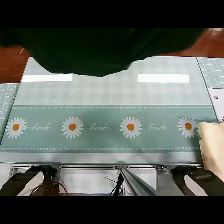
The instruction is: Fold the shirts.
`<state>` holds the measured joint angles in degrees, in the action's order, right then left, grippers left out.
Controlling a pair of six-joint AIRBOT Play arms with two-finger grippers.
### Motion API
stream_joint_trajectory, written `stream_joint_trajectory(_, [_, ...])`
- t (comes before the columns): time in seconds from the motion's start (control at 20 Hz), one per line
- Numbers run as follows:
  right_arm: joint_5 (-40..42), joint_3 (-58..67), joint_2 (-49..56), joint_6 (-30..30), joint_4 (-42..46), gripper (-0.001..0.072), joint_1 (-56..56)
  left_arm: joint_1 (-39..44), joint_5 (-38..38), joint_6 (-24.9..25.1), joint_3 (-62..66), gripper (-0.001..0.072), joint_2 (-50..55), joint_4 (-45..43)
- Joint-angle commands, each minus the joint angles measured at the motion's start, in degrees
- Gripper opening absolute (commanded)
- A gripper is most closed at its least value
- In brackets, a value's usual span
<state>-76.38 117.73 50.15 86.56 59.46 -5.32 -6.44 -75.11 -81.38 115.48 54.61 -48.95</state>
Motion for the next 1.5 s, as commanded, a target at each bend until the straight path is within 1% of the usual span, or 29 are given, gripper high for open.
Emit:
stream_joint_trajectory(0.0, [-4.33,3.67,-6.54,-0.92,2.89,0.0018,0.22,-0.33,-1.7,-1.84,5.05,0.0024,-6.56,-5.49])
stream_joint_trajectory(0.1, [-6.69,3.65,-9.03,-0.9,3.26,0.0018,0.22,-0.33,-2.25,-1.81,2.93,0.0024,-10.32,-5.49])
stream_joint_trajectory(0.25, [-15.93,-0.28,-11.15,-0.85,3.3,0.0018,0.22,-0.33,-5.27,-1.84,-1.18,0.0024,-13.05,-5.46])
stream_joint_trajectory(0.35, [-24.37,-9.46,-12.92,-0.81,3.69,0.0018,0.22,-0.33,-8.09,-1.84,-5.84,0.0024,-12.81,-5.16])
stream_joint_trajectory(0.4, [-26.71,-16.57,-14.38,-0.55,4.17,0.0018,0.22,-0.33,-8.02,-1.73,-9.68,0.0024,-12.59,-4.83])
stream_joint_trajectory(0.45, [-26.32,-24.39,-16.26,-0.59,4.68,0.0018,0.22,-0.31,-7.67,-0.68,-14.56,0.0024,-12.28,-4.04])
stream_joint_trajectory(0.55, [-21.35,-42.14,-20.31,-0.57,6.91,0.0018,0.22,-0.26,-4.2,3.72,-25.18,0.0024,-10.45,-0.85])
stream_joint_trajectory(0.6, [-17.29,-51.17,-21.73,-0.24,7.58,0.0018,0.22,0.7,-0.37,5.77,-30.62,0.0024,-9.29,-0.83])
stream_joint_trajectory(0.7, [-7.61,-66.14,-21.75,1.49,8.9,0.0018,0.22,4.15,7.3,6.21,-39.12,0.0023,-6.08,-2.8])
stream_joint_trajectory(0.8, [3.13,-75.67,-17.7,5.73,12.09,0.0018,0.22,8.85,14.29,6.21,-44.0,0.0024,-0.79,-4.24])
stream_joint_trajectory(0.85, [7.5,-77.61,-14.4,7.45,13.14,0.0019,0.24,10.93,17.03,6.21,-44.63,0.0024,2.21,-4.24])
stream_joint_trajectory(0.95, [15.1,-76.98,-5.35,7.48,12.57,0.0019,0.22,14.82,22.91,6.19,-44.52,0.0024,8.63,-4.2])
stream_joint_trajectory(1.05, [19.34,-73.5,3.89,7.28,12.2,0.0019,0.22,17.68,28.65,6.12,-44.52,0.0024,14.08,-3.89])
stream_joint_trajectory(1.15, [19.69,-68.06,12.83,7.3,11.1,0.0019,0.94,19.19,31.32,5.35,-44.52,0.0025,18.23,-1.86])
stream_joint_trajectory(1.2, [18.97,-65.05,16.61,7.19,9.62,0.0019,1.97,19.34,31.36,4.68,-44.52,0.0025,19.8,-0.09])
stream_joint_trajectory(1.25, [17.62,-61.61,20.13,6.64,7.8,0.002,3.26,19.3,30.88,4.61,-44.52,0.0042,20.7,1.51])
stream_joint_trajectory(1.3, [15.78,-58.49,22.8,6.08,5.84,0.0063,4.72,19.21,29.9,4.63,-44.52,0.026,21.09,1.6])
stream_joint_trajectory(1.35, [13.07,-55.21,24.96,4.66,3.43,0.0342,6.45,18.86,28.13,4.66,-44.5,0.0699,21.05,1.22])
stream_joint_trajectory(1.4, [10.4,-52.46,26.18,2.45,1.62,0.0632,8.28,17.92,24.44,4.7,-44.04,0.0704,21.0,-0.09])
stream_joint_trajectory(1.45, [7.74,-49.94,26.47,-0.09,1.01,0.0618,10.45,16.28,19.28,4.66,-43.06,0.0703,21.0,-3.26])
